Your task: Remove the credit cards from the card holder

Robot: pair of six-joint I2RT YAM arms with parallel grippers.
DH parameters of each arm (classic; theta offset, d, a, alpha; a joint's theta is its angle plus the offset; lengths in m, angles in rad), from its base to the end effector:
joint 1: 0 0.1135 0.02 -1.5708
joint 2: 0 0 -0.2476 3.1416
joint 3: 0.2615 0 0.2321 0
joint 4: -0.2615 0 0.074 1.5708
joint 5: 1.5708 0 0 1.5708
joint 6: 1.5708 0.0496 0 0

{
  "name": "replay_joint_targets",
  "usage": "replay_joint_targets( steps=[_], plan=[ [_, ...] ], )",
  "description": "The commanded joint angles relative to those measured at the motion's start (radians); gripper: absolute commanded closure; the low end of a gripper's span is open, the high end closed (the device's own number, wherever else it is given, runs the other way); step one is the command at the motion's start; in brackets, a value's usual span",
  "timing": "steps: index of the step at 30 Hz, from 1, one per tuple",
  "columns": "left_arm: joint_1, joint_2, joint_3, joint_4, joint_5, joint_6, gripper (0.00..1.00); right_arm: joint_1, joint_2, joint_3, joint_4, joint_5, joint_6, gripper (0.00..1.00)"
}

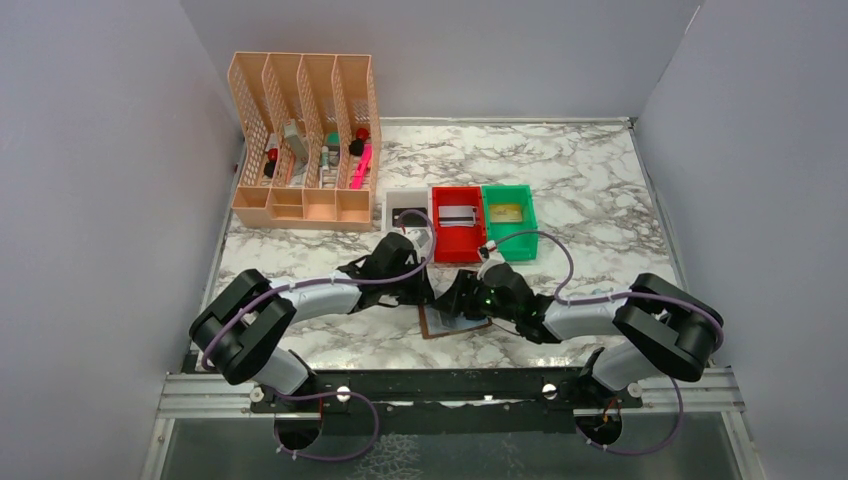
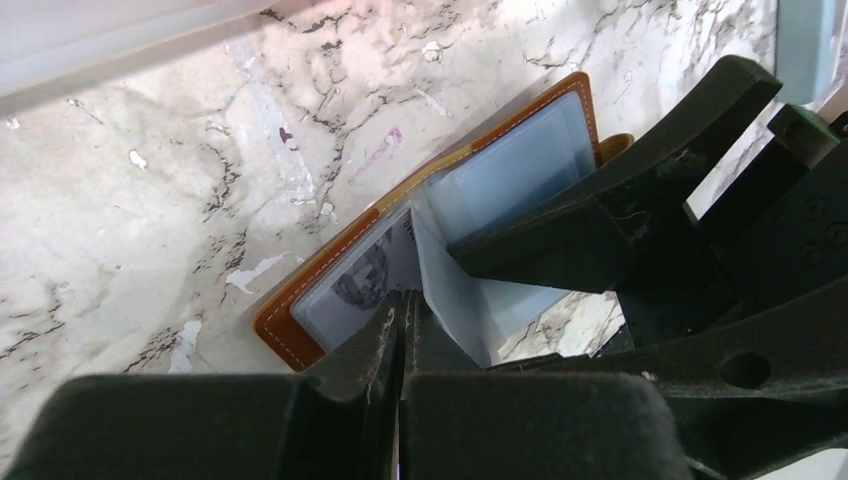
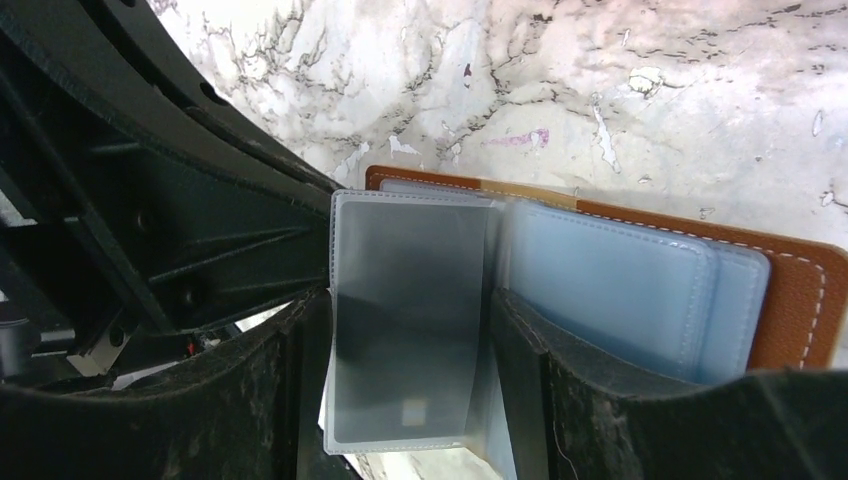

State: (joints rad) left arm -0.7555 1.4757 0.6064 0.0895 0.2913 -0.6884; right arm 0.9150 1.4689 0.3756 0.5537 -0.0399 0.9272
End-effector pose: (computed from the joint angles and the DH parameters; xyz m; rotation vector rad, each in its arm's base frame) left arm 0.1893 -0.1978 0.1420 0.2422 2.5489 -0.9864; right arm 0.1552 0.2050 0.1248 -0.0121 2.3272 1.0782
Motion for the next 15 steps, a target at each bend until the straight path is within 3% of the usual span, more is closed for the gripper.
replay_joint_targets(
  steps=[1,9,15],
  plan=[
    [-0.008,0.010,-0.022,0.150,0.065,-0.054,1.00,0.002,0.001,-0.046,-0.095,-0.052,-0.005,0.33],
    [-0.017,0.031,-0.012,0.175,0.096,-0.058,1.00,0.002,-0.105,-0.036,-0.111,-0.081,-0.055,0.15],
    [-0.046,0.070,0.021,0.176,0.114,-0.046,1.00,0.002,-0.228,0.018,-0.307,0.021,-0.093,0.13]
  ],
)
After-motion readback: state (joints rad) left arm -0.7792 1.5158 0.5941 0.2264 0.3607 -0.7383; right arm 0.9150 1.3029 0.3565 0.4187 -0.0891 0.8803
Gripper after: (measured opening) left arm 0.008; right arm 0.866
